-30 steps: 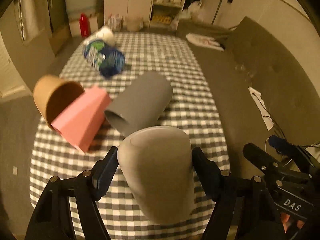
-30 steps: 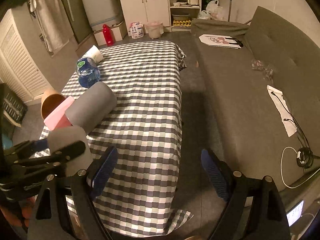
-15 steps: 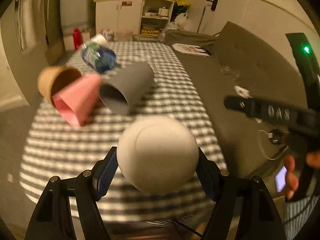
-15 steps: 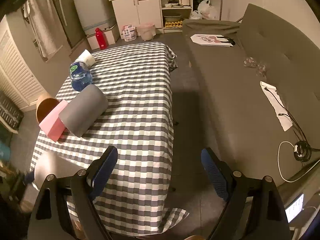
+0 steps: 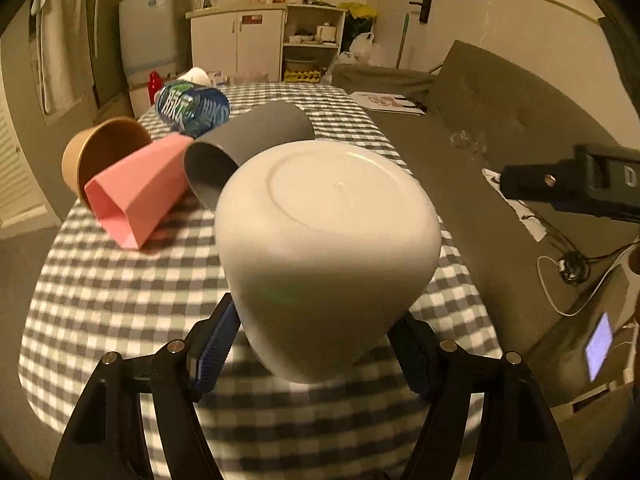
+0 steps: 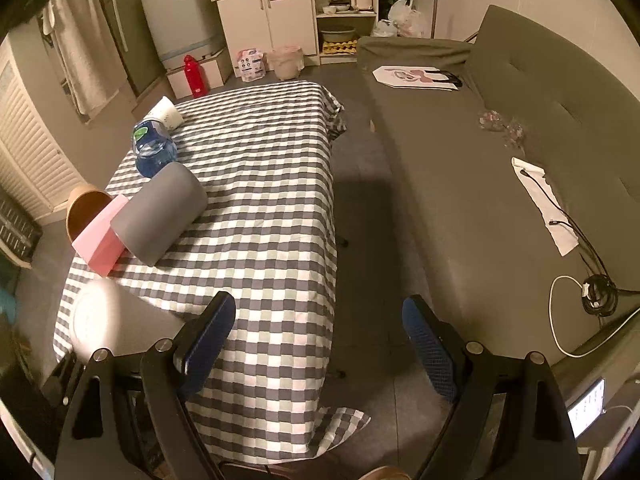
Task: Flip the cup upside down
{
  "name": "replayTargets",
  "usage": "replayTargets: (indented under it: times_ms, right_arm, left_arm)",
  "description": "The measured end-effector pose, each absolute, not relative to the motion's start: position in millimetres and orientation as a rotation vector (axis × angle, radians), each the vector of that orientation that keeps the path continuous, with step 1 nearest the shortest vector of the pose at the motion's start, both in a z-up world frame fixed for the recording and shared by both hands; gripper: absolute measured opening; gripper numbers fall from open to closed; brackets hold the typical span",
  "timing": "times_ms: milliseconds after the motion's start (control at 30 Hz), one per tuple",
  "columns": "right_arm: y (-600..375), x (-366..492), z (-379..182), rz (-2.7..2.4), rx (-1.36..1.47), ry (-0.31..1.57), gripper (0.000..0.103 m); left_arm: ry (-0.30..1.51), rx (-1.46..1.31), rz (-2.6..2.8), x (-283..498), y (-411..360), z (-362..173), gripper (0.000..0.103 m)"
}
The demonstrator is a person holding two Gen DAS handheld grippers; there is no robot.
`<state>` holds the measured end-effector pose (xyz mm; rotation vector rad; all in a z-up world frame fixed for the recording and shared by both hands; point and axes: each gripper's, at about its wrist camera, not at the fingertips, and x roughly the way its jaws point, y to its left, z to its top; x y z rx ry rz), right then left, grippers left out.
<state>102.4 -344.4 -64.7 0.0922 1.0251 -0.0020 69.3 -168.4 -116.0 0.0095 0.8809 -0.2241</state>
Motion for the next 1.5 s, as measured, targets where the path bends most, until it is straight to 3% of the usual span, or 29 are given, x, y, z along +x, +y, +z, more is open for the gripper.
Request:
replayTargets:
  times_ms: [167, 267, 600, 867, 1100, 1500]
  right_arm:
    - [-343.9, 98.8, -67.3, -0.009, 0.079, 1.028, 0.086]
    - [-344.7, 95.1, -63.0, -0.002, 0.084, 1.007, 0.086]
    - [-338.1, 58.9, -32.0, 0.022, 0.118, 0.863, 0.086]
    - [-301.4, 11.0, -44.2, 0.041, 0.073, 0.799, 0.086]
    - [-259.6, 0.0, -51.1, 0.066, -0.059, 0.691, 0.103]
    - [-242.3, 5.1, -63.4, 0.073, -0.068, 0.680, 0.103]
  left_arm:
    - [0.888, 0.016, -0.245, 70.0, -163.2, -116.3, 0.076]
    - [0.872, 0.048, -0.222, 59.1, -159.3, -112.0, 0.087]
    - [0.788, 0.058, -0.259, 8.4, -122.5, -73.6, 0.088]
    - [0.663, -0.033, -0.184, -10.6, -78.7, -38.5, 0.097]
    - [0.633, -0.082, -0.084, -2.1, -45.9, -38.4, 0.101]
    - [0.572, -0.086, -0.031, -6.3, -27.9, -40.0, 0.103]
